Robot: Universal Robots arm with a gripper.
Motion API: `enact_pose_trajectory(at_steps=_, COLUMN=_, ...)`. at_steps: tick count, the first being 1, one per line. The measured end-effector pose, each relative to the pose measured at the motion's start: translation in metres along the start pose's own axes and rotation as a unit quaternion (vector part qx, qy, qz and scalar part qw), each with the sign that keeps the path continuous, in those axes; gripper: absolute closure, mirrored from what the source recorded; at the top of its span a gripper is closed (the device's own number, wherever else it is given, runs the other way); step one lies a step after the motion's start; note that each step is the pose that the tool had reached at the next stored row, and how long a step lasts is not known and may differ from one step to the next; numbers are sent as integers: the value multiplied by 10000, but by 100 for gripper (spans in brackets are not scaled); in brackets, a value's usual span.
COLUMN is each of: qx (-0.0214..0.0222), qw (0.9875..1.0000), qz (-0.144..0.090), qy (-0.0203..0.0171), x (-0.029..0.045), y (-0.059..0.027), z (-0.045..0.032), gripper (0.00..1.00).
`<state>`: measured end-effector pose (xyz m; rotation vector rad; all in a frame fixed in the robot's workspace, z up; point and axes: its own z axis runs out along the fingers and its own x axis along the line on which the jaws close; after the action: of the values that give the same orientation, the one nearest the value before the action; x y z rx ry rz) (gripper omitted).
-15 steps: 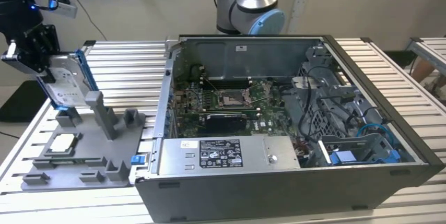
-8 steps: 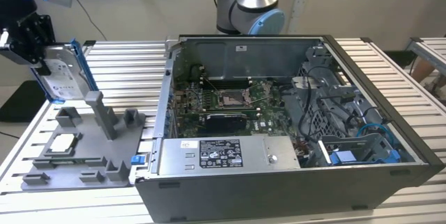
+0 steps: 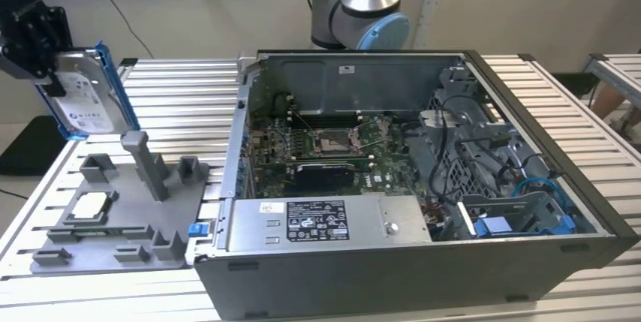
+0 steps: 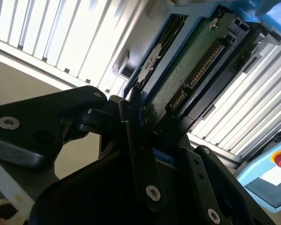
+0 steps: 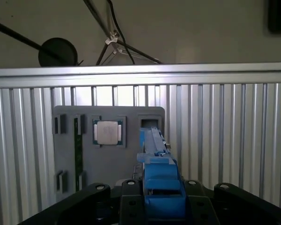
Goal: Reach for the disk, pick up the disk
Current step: 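Pick up the disk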
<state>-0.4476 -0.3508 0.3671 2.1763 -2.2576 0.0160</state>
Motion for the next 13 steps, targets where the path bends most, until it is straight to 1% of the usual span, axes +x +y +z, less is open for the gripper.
enact_pose_trajectory(at_steps=7, qx=0, qw=10000, qz=1, qy=3, x=1, y=0, z=-176, gripper=100)
enact_pose_trajectory(at_steps=11, qx=0, qw=10000, qz=1, qy=3, x=2, y=-1, z=-257, gripper=100)
enact_pose_trajectory(at_steps=13, qx=0, qw=10000, qz=1, qy=3, x=3, y=-1, z=-313, gripper=100)
